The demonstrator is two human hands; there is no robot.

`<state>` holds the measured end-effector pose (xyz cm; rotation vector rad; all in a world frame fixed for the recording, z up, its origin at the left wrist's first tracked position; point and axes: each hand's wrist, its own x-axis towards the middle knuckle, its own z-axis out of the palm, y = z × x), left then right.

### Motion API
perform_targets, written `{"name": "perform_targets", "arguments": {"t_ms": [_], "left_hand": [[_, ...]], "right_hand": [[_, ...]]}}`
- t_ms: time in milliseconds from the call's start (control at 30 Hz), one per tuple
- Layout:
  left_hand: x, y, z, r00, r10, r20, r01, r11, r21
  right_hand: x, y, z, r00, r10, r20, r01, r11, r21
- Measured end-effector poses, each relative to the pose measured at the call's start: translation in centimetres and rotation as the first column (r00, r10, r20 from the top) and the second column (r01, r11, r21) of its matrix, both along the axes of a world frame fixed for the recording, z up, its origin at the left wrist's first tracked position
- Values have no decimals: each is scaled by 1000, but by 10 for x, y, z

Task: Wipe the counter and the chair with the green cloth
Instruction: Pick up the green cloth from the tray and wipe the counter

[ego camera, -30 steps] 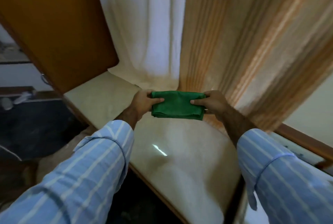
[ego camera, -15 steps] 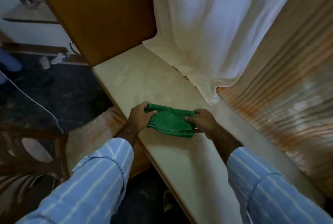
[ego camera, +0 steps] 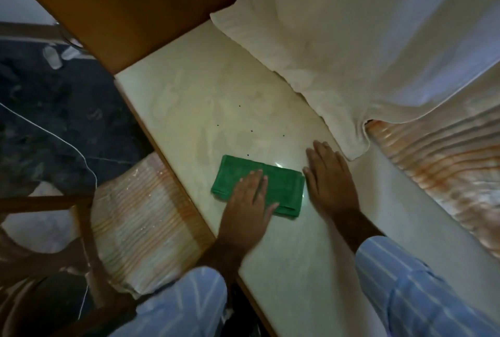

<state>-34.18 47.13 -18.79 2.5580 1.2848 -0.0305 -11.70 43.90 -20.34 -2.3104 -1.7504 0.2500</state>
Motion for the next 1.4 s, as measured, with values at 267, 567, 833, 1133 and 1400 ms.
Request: {"name": "perform_targets", "arguments": {"t_ms": [267,567,833,1133,1400], "left_hand": [[3,61,-15,993,-73,89,69,997,47],[54,232,-1,994,64,84,-64,998,-6],[54,201,1,994,106,41,-105,994,-27],[-48,72,-1,998,-56,2,56,997,-55],[-26,198,0,981,186,53,-186,982,8]], "right_hand": [[4,2,-11,997,18,80,-16,1000,-22],[3,1,-14,991,12,137,-9,1000,-20],[2,1,-12,988,9,154,-7,1000,-17],[0,3,-7,988,6,153,-1,1000,-30],[-1,3,-6,986,2,168,5,999,-38]]}}
